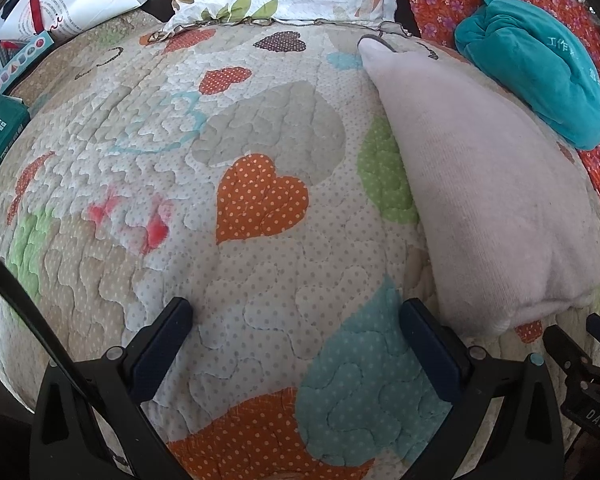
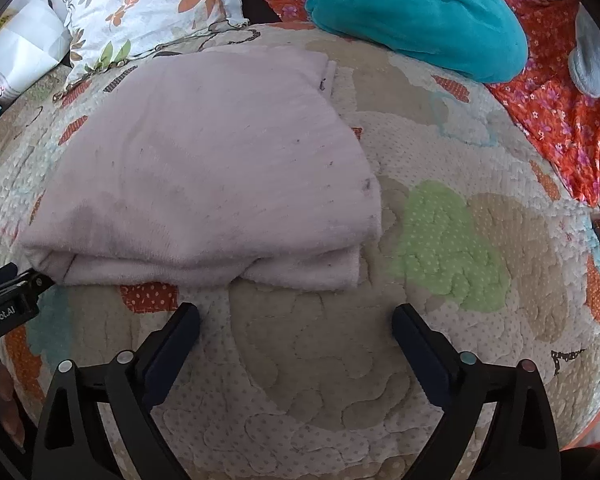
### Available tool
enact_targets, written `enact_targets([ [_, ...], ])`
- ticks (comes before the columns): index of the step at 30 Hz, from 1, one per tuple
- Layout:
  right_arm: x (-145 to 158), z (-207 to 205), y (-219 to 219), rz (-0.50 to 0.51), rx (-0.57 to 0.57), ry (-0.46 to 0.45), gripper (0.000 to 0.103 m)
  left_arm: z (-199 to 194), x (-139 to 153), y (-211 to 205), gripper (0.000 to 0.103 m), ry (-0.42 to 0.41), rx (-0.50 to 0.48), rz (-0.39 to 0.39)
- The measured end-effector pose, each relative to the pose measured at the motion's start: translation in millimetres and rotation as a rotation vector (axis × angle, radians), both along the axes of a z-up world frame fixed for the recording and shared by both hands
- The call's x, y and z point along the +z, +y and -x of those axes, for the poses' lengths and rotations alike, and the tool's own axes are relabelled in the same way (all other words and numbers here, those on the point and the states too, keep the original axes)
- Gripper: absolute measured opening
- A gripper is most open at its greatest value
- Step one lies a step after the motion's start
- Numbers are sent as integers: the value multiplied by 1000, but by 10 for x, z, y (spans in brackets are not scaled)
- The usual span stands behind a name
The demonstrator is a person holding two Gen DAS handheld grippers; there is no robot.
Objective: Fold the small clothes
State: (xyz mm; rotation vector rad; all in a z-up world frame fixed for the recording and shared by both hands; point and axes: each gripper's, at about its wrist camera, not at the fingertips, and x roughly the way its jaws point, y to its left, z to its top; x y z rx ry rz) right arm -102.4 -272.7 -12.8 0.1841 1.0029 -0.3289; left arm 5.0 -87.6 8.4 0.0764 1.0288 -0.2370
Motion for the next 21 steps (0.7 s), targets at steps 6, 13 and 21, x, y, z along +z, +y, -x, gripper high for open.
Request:
enact_targets([
  [6,-12,-3,16,6,-6,-4,101,8,0,-4,103,-3,5,-2],
  [13,-20,-2,34,12,-13,-6,102,13,-2,-10,103,-4,5,-1],
  [21,-24,-2,38,13,-12,-6,103,14,1,-5,103,-5,4,-2],
])
